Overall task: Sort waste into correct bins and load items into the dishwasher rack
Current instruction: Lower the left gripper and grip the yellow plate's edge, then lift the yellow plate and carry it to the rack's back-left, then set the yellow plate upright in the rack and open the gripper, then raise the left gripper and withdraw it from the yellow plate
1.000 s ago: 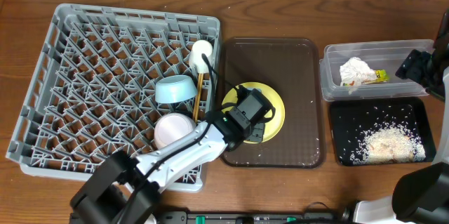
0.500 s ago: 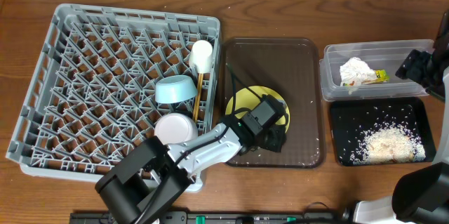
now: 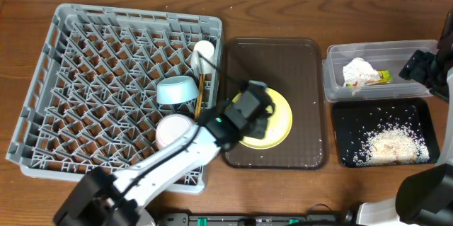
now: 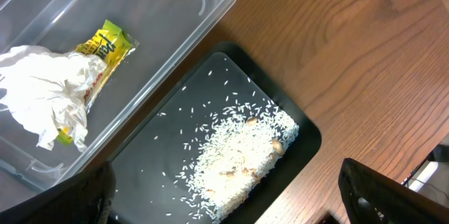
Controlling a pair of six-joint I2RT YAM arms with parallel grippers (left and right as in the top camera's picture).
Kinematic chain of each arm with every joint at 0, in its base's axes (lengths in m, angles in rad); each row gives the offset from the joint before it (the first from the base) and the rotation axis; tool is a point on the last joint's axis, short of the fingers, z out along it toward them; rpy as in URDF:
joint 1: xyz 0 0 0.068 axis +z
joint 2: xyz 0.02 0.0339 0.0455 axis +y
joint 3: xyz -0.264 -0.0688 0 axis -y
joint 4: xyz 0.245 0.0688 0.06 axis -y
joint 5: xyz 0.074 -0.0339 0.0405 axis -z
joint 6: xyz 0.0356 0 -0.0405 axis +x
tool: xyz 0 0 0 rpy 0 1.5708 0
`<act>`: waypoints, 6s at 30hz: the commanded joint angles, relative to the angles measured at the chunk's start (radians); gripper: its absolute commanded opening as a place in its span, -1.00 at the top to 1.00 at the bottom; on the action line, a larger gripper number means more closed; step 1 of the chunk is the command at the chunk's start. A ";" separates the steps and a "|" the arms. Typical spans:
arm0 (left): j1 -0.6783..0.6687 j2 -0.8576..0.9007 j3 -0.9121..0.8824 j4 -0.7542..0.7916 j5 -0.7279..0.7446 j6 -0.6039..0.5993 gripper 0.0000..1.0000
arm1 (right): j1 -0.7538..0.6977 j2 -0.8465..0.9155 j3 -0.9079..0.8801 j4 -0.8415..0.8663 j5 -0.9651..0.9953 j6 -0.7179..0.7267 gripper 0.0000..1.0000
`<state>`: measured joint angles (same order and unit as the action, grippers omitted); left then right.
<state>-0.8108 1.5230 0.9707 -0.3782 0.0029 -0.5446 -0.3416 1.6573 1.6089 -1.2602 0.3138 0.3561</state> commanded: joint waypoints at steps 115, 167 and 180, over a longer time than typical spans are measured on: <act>0.257 0.058 0.099 0.124 -0.930 0.718 -0.09 | -0.011 -0.016 0.005 0.000 0.010 0.013 -0.98; 0.186 -0.079 0.137 -0.218 -0.228 0.125 0.00 | -0.011 -0.016 0.005 0.000 0.010 0.013 -0.99; 0.186 0.072 0.085 -0.246 -0.225 0.124 0.31 | -0.011 -0.016 0.005 0.000 0.010 0.013 -0.98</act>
<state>-0.6247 1.5551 1.0695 -0.6220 -0.2123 -0.4305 -0.3416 1.6573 1.6089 -1.2602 0.3138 0.3561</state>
